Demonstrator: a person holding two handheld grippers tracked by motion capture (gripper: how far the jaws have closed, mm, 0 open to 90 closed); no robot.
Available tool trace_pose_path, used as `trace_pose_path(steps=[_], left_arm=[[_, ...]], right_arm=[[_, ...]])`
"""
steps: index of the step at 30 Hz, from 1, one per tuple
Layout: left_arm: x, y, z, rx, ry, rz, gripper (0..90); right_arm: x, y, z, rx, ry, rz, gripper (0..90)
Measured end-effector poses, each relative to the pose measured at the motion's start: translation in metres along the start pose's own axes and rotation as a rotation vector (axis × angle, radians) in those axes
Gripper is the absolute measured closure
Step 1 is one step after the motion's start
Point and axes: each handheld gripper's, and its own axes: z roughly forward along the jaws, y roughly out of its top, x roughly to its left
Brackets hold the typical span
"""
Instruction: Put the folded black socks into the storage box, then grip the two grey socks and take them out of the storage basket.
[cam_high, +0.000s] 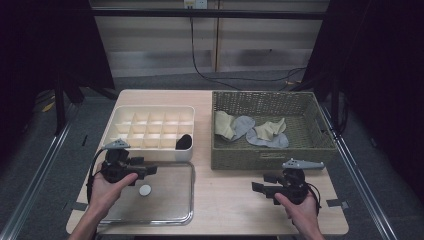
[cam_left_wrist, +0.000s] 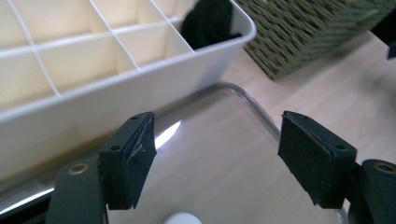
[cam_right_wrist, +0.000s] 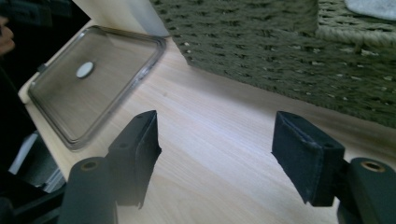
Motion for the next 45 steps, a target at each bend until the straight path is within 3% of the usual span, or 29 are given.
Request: trace_pose_path(steps=[6,11,13,16,22,26,35,45], left_arm=[[-0.012,-0.016,-0.005,0.008,0.012,0.018,27.1],[-0.020,-0.027,-0.002,0.035,-0.008,0.034,27.1],[-0.021,-0.028,0.000,0.046,-0.031,0.027,26.8],[-0.022,-0.031,0.002,0.045,-0.027,0.026,26.8],[-0.018,-0.036,0.004,0.043,-0.016,0.007,27.2],[-0.020,-0.037,0.005,0.042,-0.020,0.015,27.2],[-0.029,-0.043,0.007,0.067,-0.027,0.060,27.3],[-0.027,-0.046,0.009,0.065,-0.024,0.065,27.2]], right_arm=[[0.005,0.010,-0.009,-0.015,0.011,-0.008,33.1],[0.008,0.019,-0.016,-0.030,0.011,-0.043,35.5],[0.009,0.024,-0.018,-0.030,0.011,-0.056,35.5],[0.013,0.032,-0.023,-0.041,0.004,-0.086,35.4],[0.016,0.048,-0.032,-0.034,-0.008,-0.101,35.0],[0.018,0.058,-0.036,-0.046,-0.009,-0.110,35.0],[0.009,0.086,-0.042,-0.071,-0.039,-0.124,35.1],[-0.009,0.106,-0.031,-0.057,-0.038,-0.114,38.1]])
